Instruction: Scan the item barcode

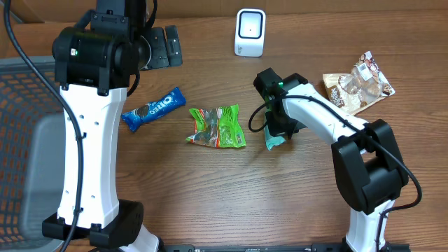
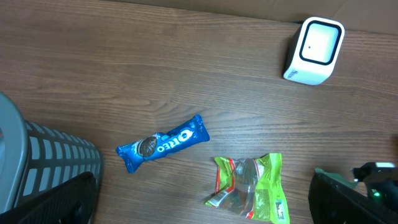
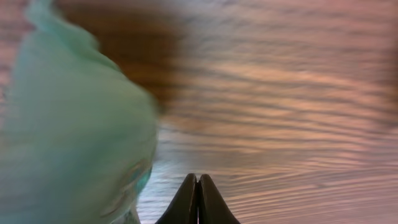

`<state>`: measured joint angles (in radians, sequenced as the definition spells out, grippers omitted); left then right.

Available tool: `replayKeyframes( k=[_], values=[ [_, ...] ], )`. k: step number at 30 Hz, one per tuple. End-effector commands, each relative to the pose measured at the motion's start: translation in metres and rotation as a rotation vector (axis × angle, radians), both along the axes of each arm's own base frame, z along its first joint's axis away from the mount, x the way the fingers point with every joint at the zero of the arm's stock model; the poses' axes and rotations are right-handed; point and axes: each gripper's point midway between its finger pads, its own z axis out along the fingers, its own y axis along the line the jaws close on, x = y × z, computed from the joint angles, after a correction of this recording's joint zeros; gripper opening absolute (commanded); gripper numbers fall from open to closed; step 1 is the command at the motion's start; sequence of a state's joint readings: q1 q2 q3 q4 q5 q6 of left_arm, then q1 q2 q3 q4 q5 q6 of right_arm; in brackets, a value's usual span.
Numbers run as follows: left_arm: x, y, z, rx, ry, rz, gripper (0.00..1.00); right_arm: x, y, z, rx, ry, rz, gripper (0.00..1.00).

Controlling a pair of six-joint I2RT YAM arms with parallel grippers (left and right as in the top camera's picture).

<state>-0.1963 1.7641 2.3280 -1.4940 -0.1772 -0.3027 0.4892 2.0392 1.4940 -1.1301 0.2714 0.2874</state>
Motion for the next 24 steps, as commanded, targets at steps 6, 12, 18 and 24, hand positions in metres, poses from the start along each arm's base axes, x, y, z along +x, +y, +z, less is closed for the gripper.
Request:
replayKeyframes(
  k=[6, 12, 18, 24],
  values=[
    [0.001, 0.002, 0.0, 0.022, 0.0, -0.007, 1.0, 0.05, 0.006, 0.062, 0.02, -0.161, -0.028, 0.23],
    [0.001, 0.002, 0.0, 0.022, -0.001, -0.007, 1.0, 0.051, 0.035, 0.081, 0.2, -0.13, -0.028, 0.46],
    [0.001, 0.002, 0.0, 0.022, -0.001, -0.007, 1.0, 0.031, 0.033, 0.059, 0.208, -0.036, -0.036, 0.26],
    [0.001, 0.002, 0.0, 0.022, 0.0, -0.007, 1.0, 0.022, 0.007, 0.048, 0.204, 0.029, -0.126, 0.25]
  ],
)
